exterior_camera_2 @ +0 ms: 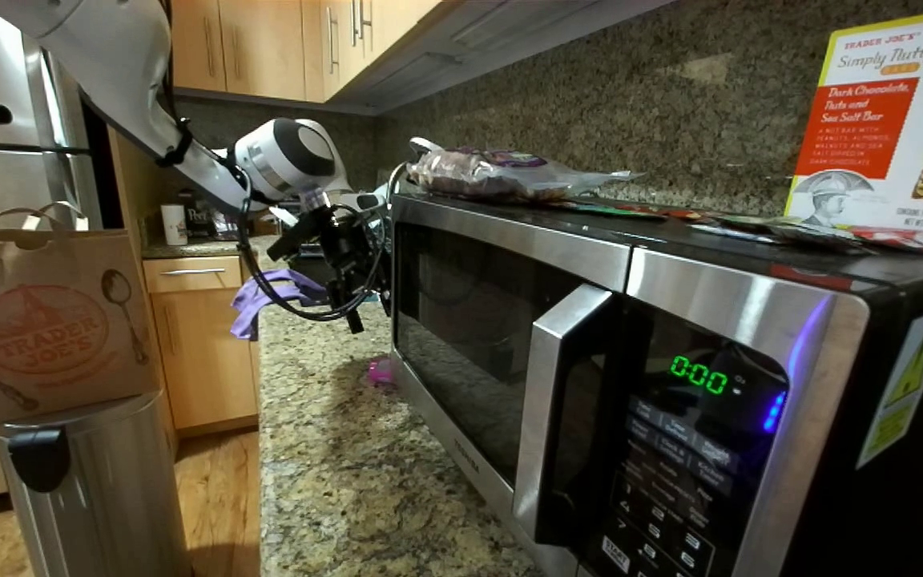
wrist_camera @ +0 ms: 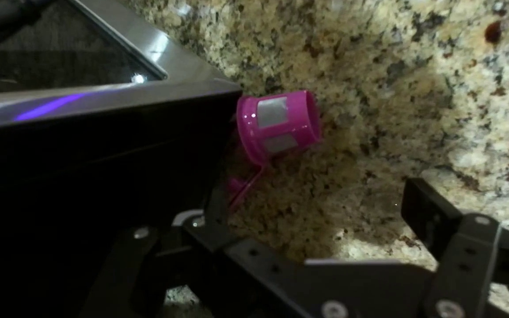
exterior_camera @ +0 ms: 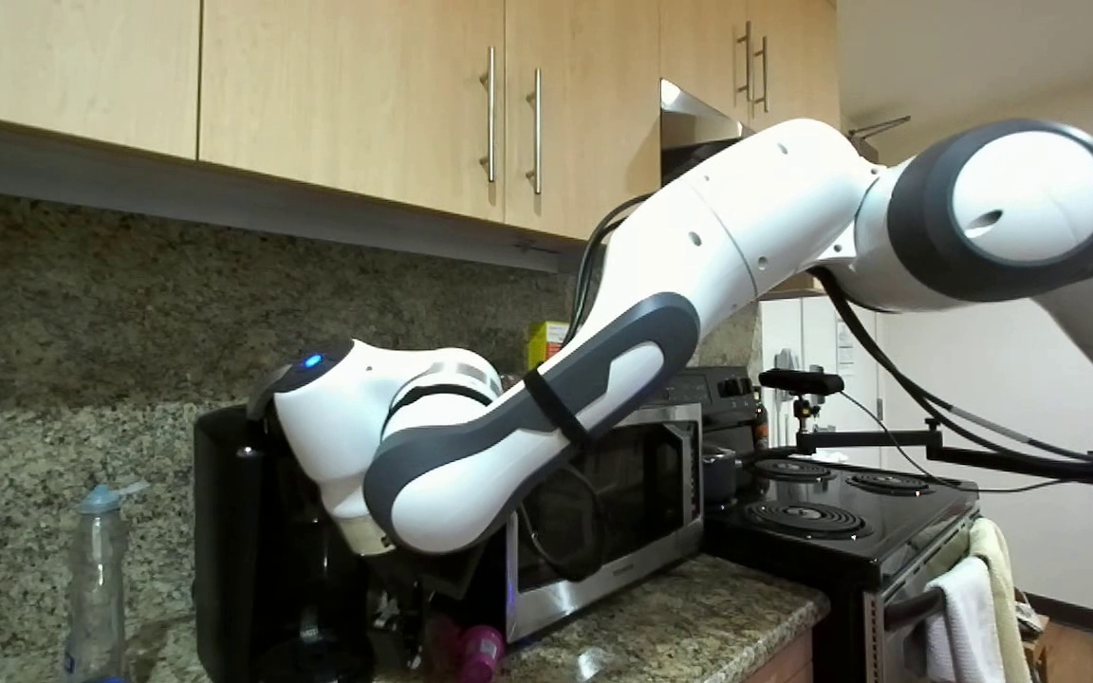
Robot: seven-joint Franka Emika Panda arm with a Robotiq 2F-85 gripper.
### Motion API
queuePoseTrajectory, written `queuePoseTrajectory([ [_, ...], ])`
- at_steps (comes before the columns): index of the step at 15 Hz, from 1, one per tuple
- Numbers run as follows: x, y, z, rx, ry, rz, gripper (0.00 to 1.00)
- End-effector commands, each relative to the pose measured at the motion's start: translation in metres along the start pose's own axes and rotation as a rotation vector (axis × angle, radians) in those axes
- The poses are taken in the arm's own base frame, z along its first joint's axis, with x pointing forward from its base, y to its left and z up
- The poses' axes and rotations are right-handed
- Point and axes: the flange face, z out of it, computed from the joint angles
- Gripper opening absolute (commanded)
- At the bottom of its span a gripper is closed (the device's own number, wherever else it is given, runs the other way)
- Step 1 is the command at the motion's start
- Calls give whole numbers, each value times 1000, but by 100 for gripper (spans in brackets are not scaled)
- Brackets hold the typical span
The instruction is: Put the pink object on the microwave
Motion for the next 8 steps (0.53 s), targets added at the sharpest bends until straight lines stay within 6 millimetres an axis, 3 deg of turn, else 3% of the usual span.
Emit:
queuePoseTrajectory([
  [1,6,6,12,8,17,-58,100],
  [8,7,8,31,21,9,-51,100],
])
